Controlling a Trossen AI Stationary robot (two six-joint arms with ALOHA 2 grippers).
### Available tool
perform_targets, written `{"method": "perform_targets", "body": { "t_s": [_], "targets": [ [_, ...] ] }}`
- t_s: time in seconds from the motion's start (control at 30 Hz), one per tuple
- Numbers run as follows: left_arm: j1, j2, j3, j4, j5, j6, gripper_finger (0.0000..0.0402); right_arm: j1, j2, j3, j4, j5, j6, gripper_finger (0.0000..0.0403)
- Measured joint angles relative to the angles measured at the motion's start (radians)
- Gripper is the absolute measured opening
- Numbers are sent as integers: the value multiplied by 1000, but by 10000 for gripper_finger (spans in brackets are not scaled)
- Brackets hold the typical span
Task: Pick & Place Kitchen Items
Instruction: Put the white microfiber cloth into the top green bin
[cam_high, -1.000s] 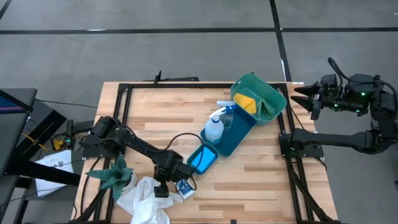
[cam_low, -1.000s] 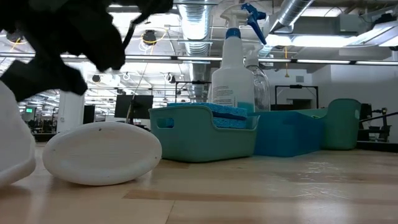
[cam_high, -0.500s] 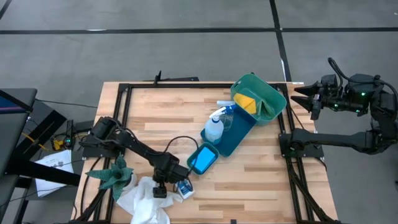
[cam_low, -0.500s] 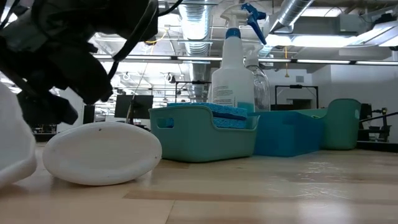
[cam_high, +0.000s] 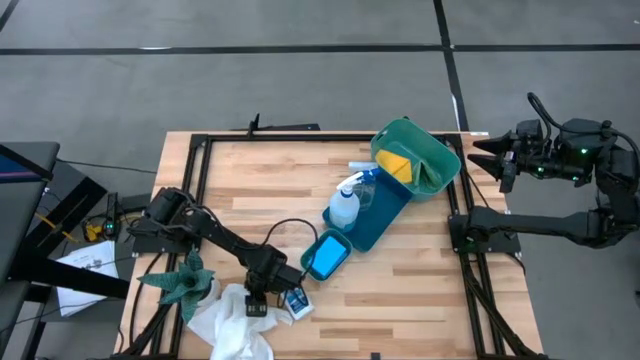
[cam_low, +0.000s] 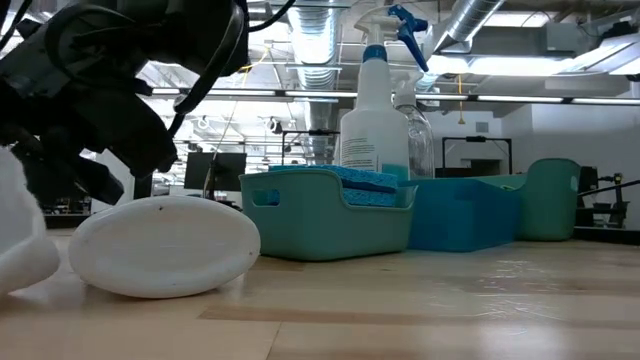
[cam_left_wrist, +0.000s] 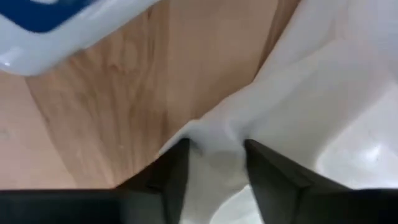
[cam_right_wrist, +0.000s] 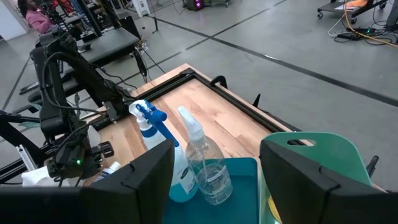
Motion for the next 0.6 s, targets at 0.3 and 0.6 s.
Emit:
{"method": "perform_targets", "body": {
  "t_s": [0.3, 0.6],
  "targets": [
    [0, 3, -1, 13, 10, 5, 9, 0, 0, 0, 0, 1, 0, 228],
    [9, -142, 2, 6, 72, 71, 2, 0, 0, 0, 30, 4, 0, 228]
  ]
}}
